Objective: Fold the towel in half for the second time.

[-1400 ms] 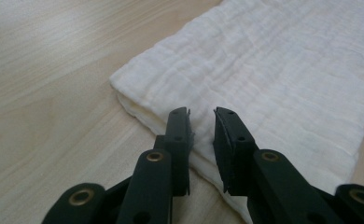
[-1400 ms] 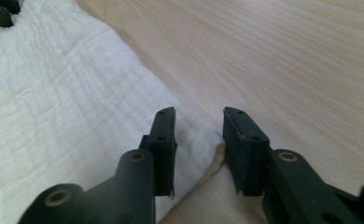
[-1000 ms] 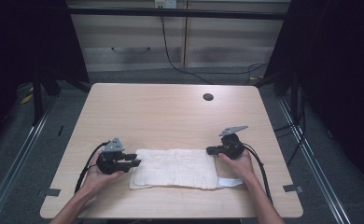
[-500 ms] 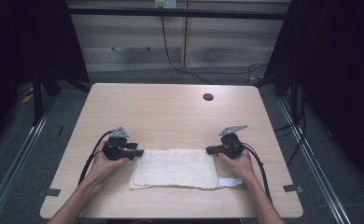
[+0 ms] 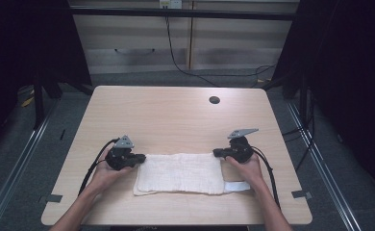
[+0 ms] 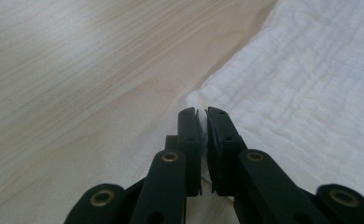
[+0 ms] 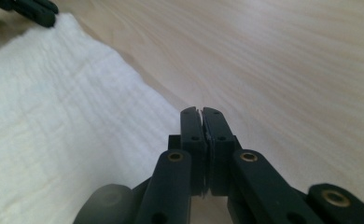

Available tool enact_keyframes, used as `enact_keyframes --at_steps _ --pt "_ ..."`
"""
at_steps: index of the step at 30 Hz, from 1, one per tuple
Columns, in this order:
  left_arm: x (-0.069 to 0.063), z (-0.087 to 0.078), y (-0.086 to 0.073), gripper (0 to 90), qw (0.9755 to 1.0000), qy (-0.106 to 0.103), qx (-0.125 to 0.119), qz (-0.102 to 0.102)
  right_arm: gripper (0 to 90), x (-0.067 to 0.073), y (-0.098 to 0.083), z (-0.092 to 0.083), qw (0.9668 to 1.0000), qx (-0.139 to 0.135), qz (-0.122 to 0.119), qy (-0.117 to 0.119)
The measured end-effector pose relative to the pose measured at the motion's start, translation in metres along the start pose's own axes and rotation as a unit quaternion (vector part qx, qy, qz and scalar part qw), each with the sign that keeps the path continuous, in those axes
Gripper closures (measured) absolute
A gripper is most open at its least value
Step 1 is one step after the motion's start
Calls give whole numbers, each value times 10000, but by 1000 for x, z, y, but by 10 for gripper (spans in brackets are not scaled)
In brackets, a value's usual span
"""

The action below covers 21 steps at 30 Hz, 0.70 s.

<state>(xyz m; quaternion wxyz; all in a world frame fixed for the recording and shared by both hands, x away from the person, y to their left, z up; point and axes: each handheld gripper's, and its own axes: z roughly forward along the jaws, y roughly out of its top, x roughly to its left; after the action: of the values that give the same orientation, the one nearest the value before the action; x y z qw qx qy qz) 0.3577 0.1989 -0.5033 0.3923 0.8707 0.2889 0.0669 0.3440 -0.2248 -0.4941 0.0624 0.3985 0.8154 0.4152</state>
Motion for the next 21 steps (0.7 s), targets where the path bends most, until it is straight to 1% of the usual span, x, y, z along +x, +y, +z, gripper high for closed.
enact_keyframes --at_steps 1,2,3,4,6,8,10,13,15,17,21 --pt "0 0 0 849 10000 1 -1 -18 881 0 2 -3 10000 -85 18 26" --pt "0 0 0 849 10000 5 3 -20 881 2 5 -9 9998 -217 -39 26" --pt "0 0 0 849 10000 -13 -12 -61 881 2 5 -9 9998 -217 -39 26" --pt "0 0 0 850 10000 -6 -18 -82 881 3 6 -12 9996 -277 -48 42" --pt "-1 0 0 850 10000 22 -7 -61 881 4 9 -16 9993 -365 -97 40" --pt "0 0 -1 850 9999 11 -22 -103 881 7 12 -19 9988 -466 -142 48" --pt "1 0 -1 850 10000 -5 -13 -99 881 10 13 -21 9986 -501 -169 54" --pt "1 0 -1 850 9999 -25 -23 -131 881 14 14 -22 9983 -509 -279 71" --pt "1 -1 -1 850 10000 -1 -3 -99 880 18 15 -22 9980 -514 -356 104" --pt "0 0 -1 850 9999 21 -33 -141 881 21 15 -24 9977 -549 -385 132" --pt "-1 0 -1 850 9999 48 -46 -150 880 30 16 -28 9968 -573 -519 225"
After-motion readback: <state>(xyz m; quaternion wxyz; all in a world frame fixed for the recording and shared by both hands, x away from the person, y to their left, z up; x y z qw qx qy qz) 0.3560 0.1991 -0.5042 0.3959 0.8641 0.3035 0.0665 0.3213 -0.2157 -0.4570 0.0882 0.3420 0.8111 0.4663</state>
